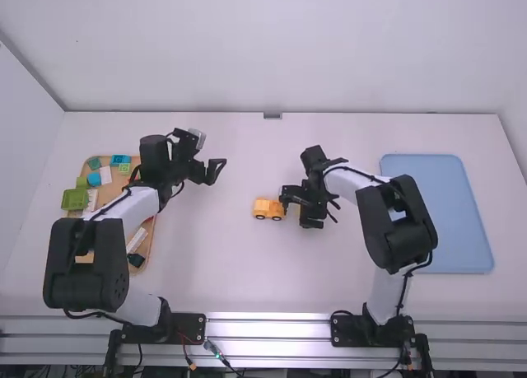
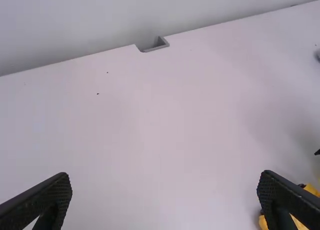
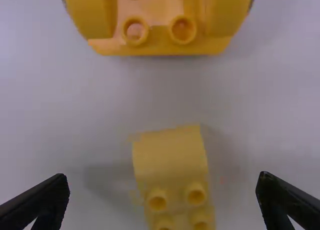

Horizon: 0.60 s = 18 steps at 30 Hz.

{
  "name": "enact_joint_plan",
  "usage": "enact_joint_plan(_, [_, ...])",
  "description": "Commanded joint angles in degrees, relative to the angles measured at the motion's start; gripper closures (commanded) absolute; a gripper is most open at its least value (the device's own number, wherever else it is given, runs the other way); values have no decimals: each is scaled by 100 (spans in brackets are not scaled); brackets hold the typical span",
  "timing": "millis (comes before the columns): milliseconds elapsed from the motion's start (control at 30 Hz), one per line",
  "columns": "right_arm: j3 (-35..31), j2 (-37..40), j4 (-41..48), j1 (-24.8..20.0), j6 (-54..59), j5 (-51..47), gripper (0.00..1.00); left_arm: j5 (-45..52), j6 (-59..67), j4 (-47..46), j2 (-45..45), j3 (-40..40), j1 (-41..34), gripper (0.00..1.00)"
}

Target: Assemble lego blocks to make yellow taxi

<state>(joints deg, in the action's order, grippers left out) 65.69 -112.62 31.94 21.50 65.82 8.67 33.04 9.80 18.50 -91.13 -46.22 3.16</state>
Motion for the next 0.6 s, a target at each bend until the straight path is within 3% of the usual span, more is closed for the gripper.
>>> enact_joint_plan(0, [111, -240, -22, 70, 2, -7, 1, 107, -55, -31, 63, 28, -7, 1])
enact_joint_plan(100, [111, -323, 2, 63, 0, -35, 16, 105, -52, -87, 63, 28, 20, 1])
enact_joint_plan(233, [111, -321, -17, 74, -81, -52, 28, 107, -31, -103, 61, 26, -17, 1])
enact_joint_plan(333, [133, -321, -66, 61, -374, -142, 63, 332, 28, -96, 63, 26, 28, 1])
enact_joint_plan(467, [195, -321, 22, 74, -741, -146, 82, 358, 28, -48, 63, 26, -15, 1])
enact_joint_plan(567, [223, -315, 35, 74, -1196, -223, 82, 358, 31, 4, 61, 28, 24, 1])
